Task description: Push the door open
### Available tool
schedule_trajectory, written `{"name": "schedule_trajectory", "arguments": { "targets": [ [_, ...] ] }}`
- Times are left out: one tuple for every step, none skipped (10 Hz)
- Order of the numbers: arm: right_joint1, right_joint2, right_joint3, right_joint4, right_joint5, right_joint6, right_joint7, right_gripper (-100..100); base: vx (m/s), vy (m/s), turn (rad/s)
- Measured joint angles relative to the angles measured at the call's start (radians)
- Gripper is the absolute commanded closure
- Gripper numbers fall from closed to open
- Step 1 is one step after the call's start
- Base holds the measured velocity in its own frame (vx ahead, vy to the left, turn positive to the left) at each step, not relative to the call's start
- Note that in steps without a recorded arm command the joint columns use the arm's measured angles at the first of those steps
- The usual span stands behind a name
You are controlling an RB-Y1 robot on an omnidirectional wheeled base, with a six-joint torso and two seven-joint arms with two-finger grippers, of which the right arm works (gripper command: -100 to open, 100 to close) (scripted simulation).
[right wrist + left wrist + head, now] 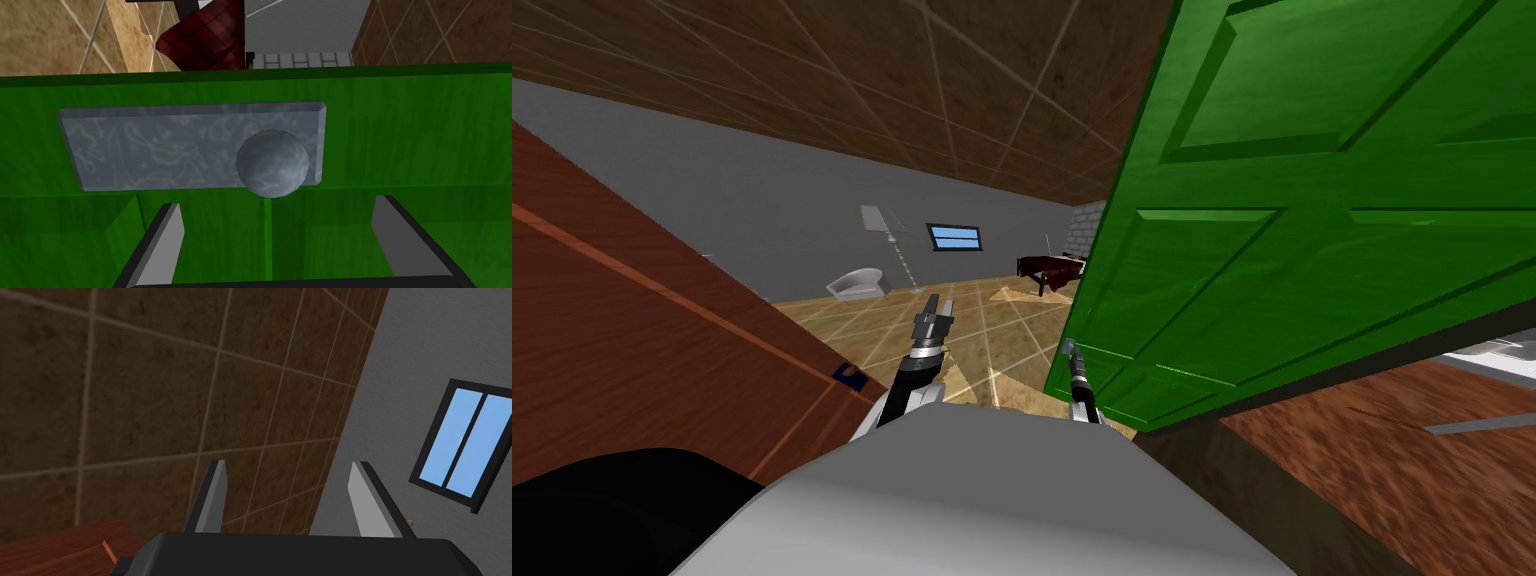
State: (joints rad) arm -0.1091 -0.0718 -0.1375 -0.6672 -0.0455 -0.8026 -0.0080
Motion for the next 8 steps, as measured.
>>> {"name": "schedule_trajectory", "arguments": {
  "targets": [
    [0.000,0.002,-0.002,0.002,-0.001,-0.004,0.001,-100,0.239,0.004,0.018],
    [0.002,0.005,-0.004,0.003,-0.002,-0.007,0.002,-100,0.100,0.002,-0.016],
    [0.004,0.005,-0.004,0.003,-0.002,-0.008,0.002,100,-0.023,0.003,0.013],
    [0.002,0.005,-0.004,0.003,-0.002,-0.008,0.002,100,-0.038,-0.001,0.012],
    [0.000,0.004,-0.005,0.002,-0.002,-0.007,0.002,100,-0.024,-0.003,0.005],
    [0.001,0.005,-0.004,0.002,-0.002,-0.006,0.003,100,-0.015,0.000,0.000],
    [0.002,0.006,-0.003,0.004,-0.001,-0.005,0.003,100,-0.008,0.002,-0.002],
    [0.003,0.006,-0.003,0.004,-0.001,-0.005,0.003,100,0.000,0.000,0.000]
  ]
}}
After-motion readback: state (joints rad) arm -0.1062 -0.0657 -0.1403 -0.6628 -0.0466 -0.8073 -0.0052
